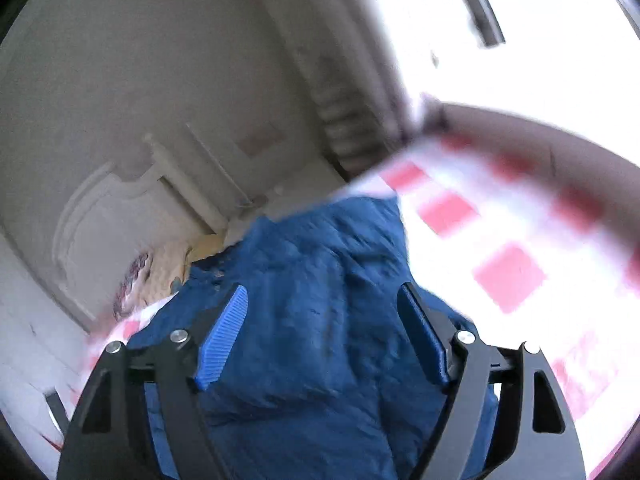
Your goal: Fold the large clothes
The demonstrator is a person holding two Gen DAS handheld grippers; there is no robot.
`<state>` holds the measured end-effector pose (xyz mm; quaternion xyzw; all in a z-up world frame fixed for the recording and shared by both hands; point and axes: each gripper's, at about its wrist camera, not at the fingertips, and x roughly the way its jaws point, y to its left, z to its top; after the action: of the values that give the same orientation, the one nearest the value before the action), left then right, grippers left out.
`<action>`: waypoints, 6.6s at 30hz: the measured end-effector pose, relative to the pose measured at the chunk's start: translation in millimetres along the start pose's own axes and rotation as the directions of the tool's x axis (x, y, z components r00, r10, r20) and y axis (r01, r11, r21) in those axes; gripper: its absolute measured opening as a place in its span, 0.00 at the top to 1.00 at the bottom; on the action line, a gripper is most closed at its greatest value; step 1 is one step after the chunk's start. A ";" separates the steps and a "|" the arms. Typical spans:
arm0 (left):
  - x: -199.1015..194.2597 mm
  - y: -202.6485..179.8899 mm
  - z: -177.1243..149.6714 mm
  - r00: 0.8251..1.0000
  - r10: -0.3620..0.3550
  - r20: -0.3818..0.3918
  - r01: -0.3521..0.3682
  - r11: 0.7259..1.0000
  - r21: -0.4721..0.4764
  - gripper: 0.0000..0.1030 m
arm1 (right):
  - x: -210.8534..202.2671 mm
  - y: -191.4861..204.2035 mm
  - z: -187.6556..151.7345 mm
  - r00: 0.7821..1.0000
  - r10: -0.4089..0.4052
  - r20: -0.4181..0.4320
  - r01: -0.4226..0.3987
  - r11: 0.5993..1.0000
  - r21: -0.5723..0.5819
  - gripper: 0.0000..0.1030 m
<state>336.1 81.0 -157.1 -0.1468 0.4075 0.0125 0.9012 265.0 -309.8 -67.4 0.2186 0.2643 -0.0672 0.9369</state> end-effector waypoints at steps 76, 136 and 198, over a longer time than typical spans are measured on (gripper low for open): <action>4.5 -111.3 -33.7 0.998 -0.052 -0.019 0.054 0.840 0.540 0.02 | 84.3 86.0 -73.1 0.951 -0.246 -0.186 0.115 0.842 -0.527 0.04; -53.0 -77.3 -77.5 0.993 -0.089 -0.079 0.115 0.878 0.464 0.05 | 13.9 77.7 -101.6 0.903 -0.228 -0.363 0.025 0.874 -0.486 0.05; -174.1 84.6 -201.1 0.998 -0.063 -0.023 0.067 0.901 0.429 0.02 | -203.9 -86.2 -219.7 0.957 -0.153 -0.247 0.057 0.932 -0.357 0.05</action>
<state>60.8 123.6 -175.7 0.0414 0.3988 -0.1080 0.9097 -31.7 -287.0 -160.7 0.0430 0.4089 -0.0394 0.9107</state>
